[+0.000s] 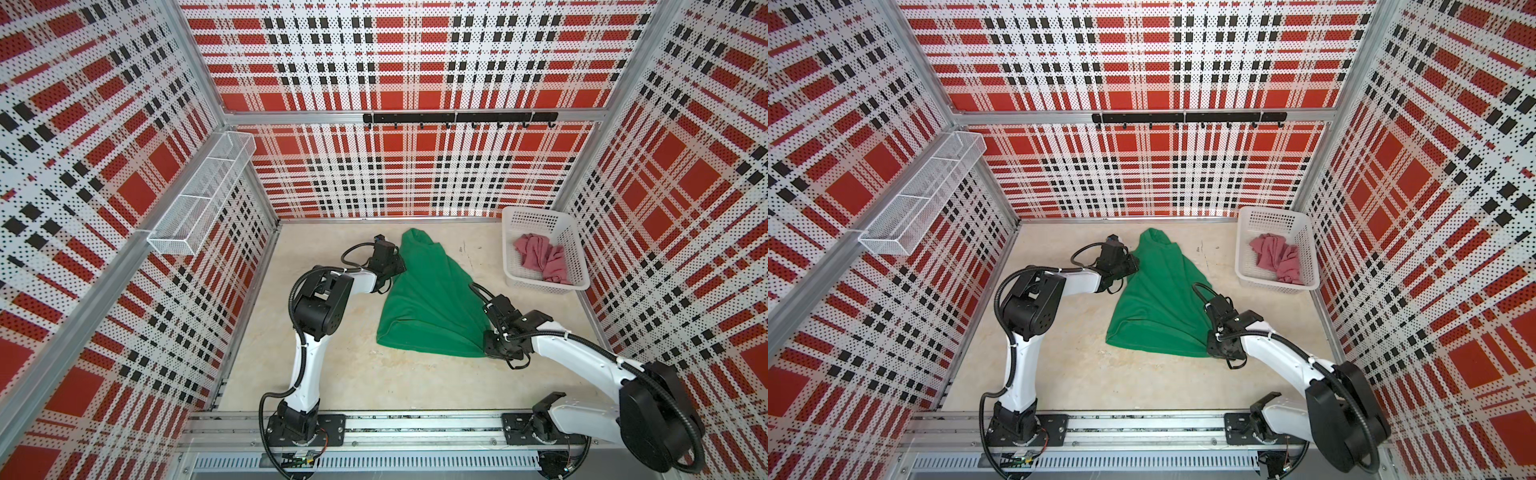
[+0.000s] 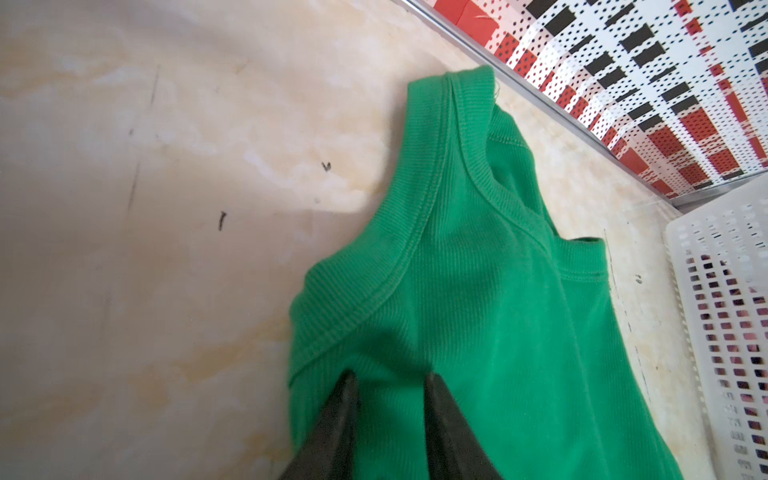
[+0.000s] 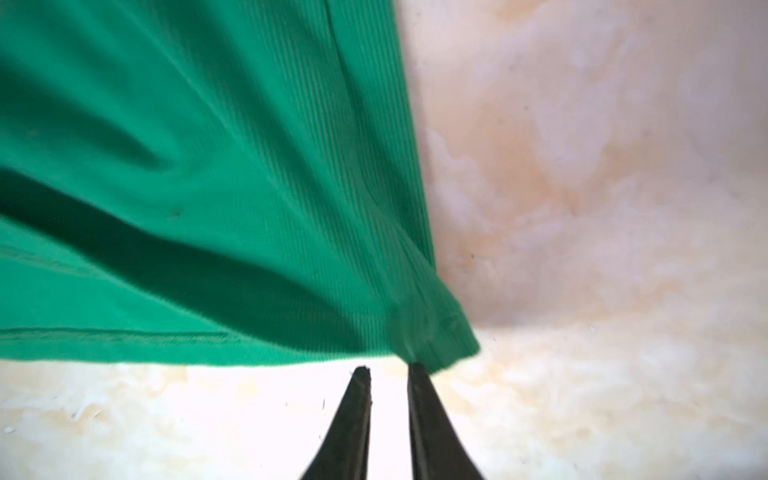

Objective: Fold and stack the tank tops

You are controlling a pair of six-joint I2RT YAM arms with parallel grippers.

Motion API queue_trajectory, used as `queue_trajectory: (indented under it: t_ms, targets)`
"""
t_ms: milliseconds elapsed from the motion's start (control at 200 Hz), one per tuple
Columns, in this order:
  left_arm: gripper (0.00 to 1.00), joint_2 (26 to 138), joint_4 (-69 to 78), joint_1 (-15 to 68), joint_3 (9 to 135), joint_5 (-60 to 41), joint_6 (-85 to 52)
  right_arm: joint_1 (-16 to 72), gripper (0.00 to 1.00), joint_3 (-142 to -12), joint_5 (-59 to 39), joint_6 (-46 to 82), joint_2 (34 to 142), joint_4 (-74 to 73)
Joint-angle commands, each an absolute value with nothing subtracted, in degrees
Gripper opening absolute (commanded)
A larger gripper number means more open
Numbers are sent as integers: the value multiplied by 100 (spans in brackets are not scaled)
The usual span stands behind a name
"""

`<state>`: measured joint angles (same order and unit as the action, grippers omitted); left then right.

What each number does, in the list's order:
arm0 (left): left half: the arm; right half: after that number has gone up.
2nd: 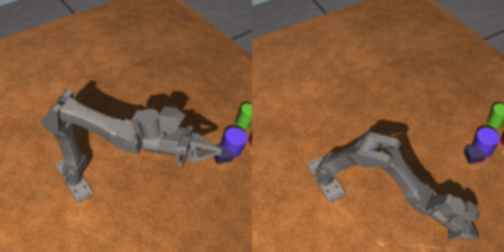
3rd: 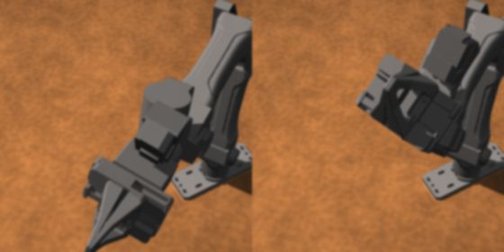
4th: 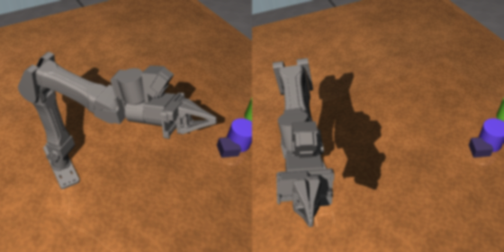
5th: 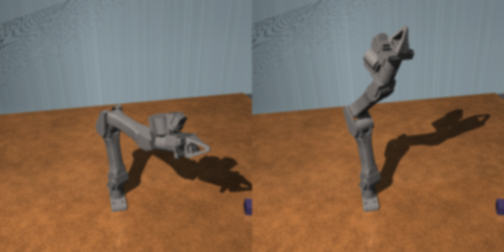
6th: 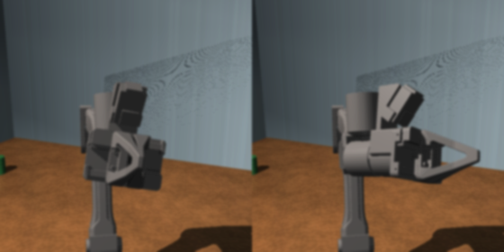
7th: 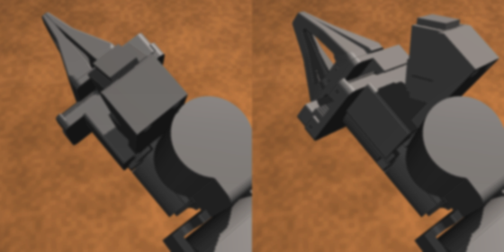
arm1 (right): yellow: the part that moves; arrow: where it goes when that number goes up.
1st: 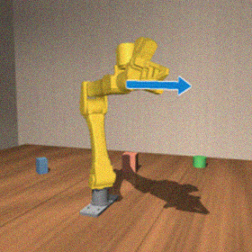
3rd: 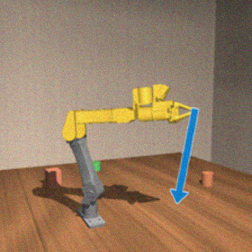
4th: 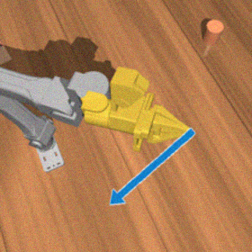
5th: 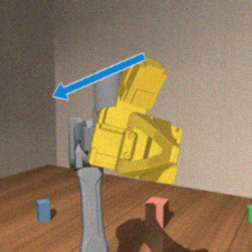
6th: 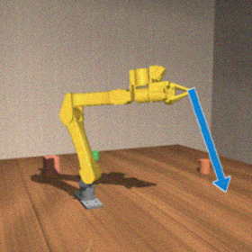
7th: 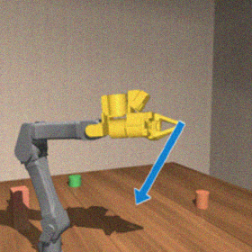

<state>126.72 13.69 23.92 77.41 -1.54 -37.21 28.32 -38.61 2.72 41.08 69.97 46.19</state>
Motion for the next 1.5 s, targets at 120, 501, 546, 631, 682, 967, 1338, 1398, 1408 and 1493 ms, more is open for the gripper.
queue_trajectory:
  t_ms: [120,501,546,631,682,967,1338,1398,1408,1493]
  targets:
    - [33,12630,1204,2443,7601,-198,-3629,3399,18,-5425,233,3983,7855,3870]
    - [32,12643,1359,2408,7405,-309,-3775,4122,8,-6784,-784,4065,10299,1092]
    - [32,12637,1377,2392,7385,-323,-3784,4135,7,-6762,-949,4144,10464,903]
    - [30,12639,1425,2375,7331,-356,-3797,4228,5,-6639,-1121,4249,10692,679]
    - [29,12649,1425,2366,7318,-354,-3788,4313,5,-6551,-1167,4286,10722,666]
    - [29,12614,1470,2287,7221,-347,-3763,4954,6,-5568,-1405,4529,9953,1498]
    - [46,11890,1234,2302,7095,-242,-3256,4438,10,-4283,-763,5022,7414,3287]
    - [56,11471,961,2292,7037,-197,-3066,4095,12,-4340,-565,4971,7147,3643]
    - [57,11411,908,2293,7015,-179,-3025,4049,12,-4348,-532,4954,7104,3730]
    - [64,10598,287,2279,6725,18,-2761,3451,14,-4394,-167,4848,6735,4552]
